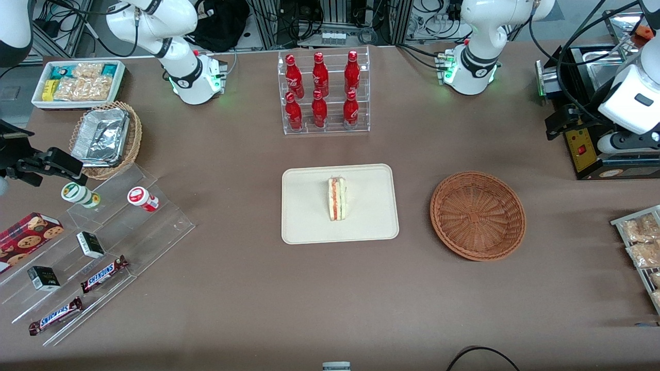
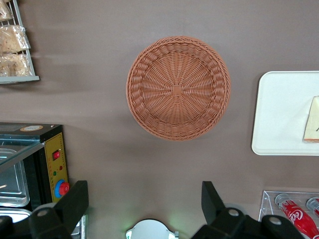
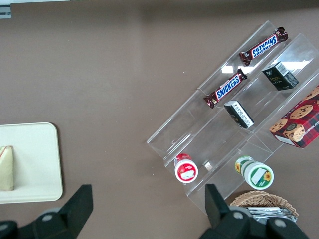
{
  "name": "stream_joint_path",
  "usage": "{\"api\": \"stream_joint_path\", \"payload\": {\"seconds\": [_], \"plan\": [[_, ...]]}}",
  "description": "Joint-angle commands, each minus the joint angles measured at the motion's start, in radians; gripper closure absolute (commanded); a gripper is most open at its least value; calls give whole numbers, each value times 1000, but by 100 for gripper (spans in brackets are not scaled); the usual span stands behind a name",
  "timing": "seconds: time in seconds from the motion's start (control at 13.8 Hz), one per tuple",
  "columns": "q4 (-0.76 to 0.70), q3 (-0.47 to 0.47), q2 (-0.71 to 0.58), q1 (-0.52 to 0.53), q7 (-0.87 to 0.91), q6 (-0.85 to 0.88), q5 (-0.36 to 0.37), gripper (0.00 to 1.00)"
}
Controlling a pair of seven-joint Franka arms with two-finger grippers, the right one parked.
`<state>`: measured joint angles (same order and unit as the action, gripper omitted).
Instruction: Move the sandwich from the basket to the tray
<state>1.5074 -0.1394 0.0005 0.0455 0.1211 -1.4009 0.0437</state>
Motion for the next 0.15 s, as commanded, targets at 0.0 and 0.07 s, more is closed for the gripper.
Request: {"api": "stream_joint_path", "payload": {"seconds": [0.0, 0.07], "plan": [[7, 38, -17, -7, -44, 23, -18, 0], [8, 46, -17, -9, -49, 28, -16, 0]]}}
